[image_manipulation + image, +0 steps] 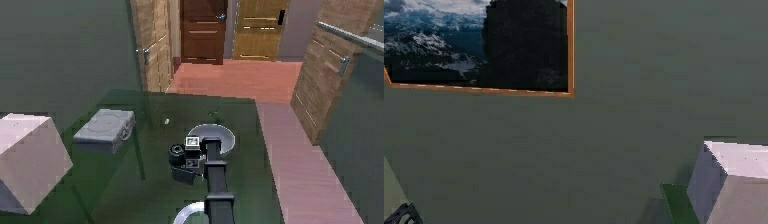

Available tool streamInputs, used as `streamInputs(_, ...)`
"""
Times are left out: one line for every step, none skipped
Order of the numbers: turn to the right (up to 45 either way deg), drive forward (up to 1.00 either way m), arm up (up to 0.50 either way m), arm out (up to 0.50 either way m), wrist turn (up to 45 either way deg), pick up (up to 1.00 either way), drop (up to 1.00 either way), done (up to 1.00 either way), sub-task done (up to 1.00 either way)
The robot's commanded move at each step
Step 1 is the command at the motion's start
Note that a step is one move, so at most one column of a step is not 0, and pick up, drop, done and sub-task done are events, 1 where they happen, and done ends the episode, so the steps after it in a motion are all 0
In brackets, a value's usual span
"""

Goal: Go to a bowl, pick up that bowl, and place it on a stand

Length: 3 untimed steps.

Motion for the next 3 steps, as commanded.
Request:
streamInputs(0.0,0.00,0.18,0.00,0.0,0.00,0.00,0.00,0.00)
streamInputs(0.0,0.00,0.00,0.00,-45.0,0.00,0.00,0.00,0.00)
streamInputs(0.0,0.00,0.00,0.00,-45.0,0.00,0.00,0.00,0.00)
